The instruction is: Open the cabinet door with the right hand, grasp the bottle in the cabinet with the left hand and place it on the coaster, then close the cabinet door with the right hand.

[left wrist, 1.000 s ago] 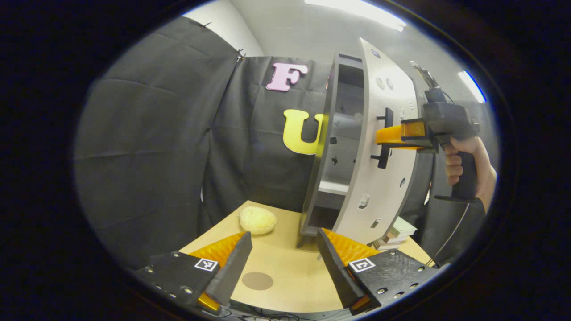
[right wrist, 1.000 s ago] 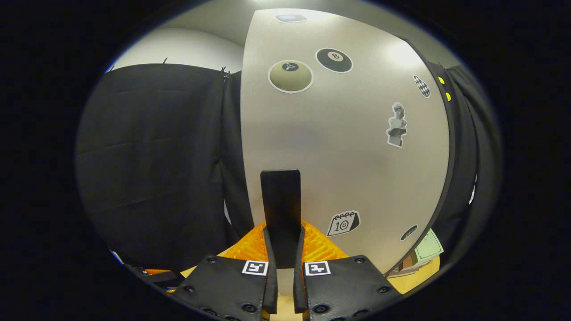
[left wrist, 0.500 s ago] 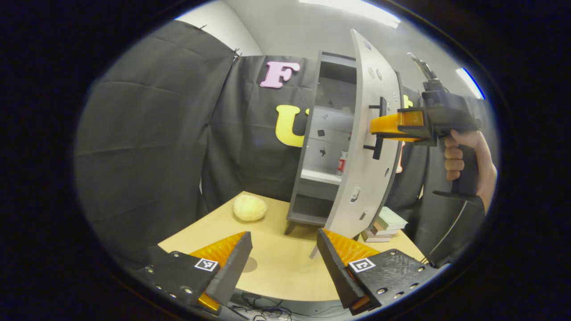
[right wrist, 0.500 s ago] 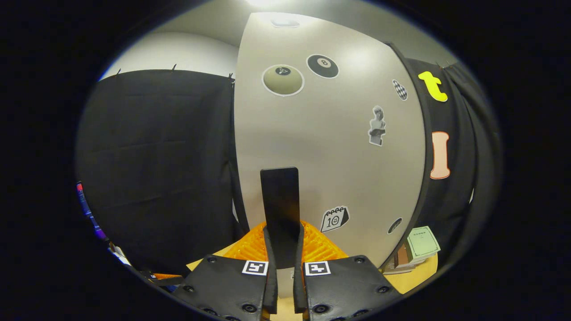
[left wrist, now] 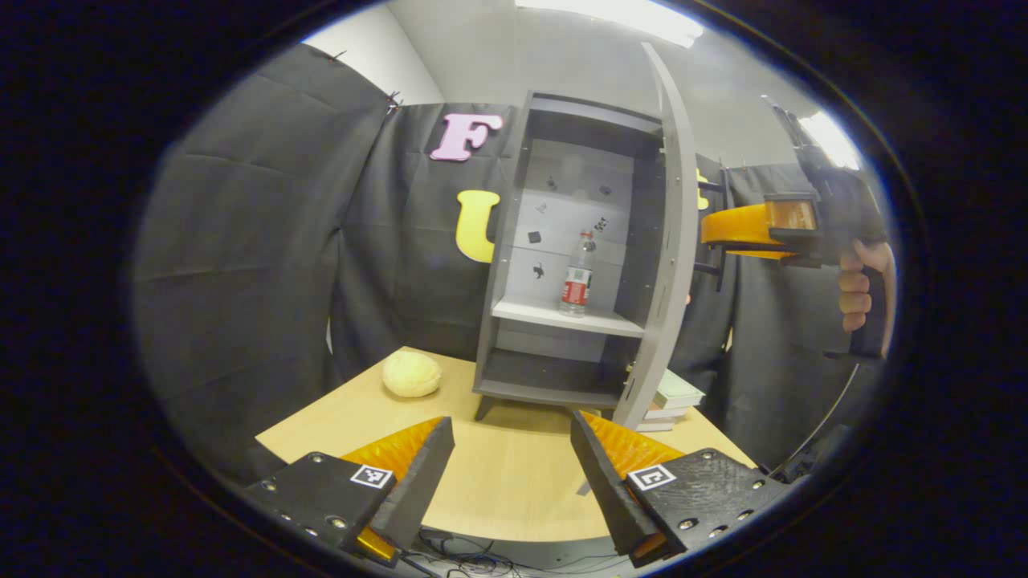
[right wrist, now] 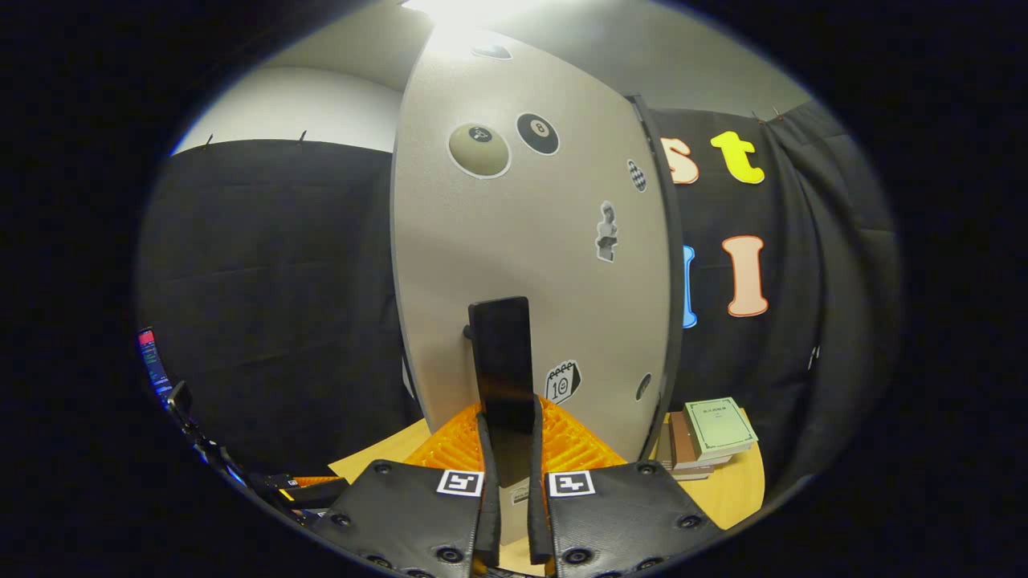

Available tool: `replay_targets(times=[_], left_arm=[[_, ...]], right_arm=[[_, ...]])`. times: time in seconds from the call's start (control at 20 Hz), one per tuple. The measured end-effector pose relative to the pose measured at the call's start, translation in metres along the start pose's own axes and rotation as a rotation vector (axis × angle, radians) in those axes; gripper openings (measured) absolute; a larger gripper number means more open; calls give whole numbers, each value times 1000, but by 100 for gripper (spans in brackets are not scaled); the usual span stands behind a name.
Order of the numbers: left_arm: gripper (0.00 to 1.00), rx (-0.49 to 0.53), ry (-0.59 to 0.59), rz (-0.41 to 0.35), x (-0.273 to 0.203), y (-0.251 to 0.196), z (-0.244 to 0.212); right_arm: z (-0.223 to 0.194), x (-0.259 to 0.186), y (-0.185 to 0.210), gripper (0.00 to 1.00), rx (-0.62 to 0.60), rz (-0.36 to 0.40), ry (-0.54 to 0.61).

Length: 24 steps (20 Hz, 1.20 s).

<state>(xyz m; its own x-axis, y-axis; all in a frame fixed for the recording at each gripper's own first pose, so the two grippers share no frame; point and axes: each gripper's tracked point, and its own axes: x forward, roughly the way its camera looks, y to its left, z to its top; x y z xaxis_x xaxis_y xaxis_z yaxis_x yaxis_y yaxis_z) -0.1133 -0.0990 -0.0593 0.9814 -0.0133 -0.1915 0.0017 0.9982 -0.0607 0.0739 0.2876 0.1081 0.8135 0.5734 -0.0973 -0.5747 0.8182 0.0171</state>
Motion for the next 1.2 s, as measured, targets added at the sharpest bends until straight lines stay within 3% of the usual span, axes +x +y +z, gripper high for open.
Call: replay_targets(times=[0.3,0.55,0.6,0.65,0.75,0.8,0.95,1.1,1.2], left_arm=[[90,32,30,-105,3,-37,-13],[90,62,35,-144,5,-50,-18],[90,63,40,-149,4,-51,-19],[90,63,38,-149,5,-51,-19],[90,63,30,-155,3,-51,-16],[87,67,33,-155,4,-51,-16],[90,69,33,-150,6,-49,-14],[87,59,45,-145,20,-39,-11],[90,58,40,-132,34,-30,-6]], right_arm=[[0,-13,-30,15,29,-163,-8],[0,-20,-48,12,90,-282,-30],[1,-22,-49,11,101,-286,-43],[1,-20,-46,1,127,-267,-51],[-1,-13,-36,14,186,-216,-54],[-2,-11,-32,14,193,-208,-54],[-6,-20,-42,14,165,-223,-43],[-13,-27,-32,14,240,-186,-19],[-25,-47,-49,14,272,-227,-3]])
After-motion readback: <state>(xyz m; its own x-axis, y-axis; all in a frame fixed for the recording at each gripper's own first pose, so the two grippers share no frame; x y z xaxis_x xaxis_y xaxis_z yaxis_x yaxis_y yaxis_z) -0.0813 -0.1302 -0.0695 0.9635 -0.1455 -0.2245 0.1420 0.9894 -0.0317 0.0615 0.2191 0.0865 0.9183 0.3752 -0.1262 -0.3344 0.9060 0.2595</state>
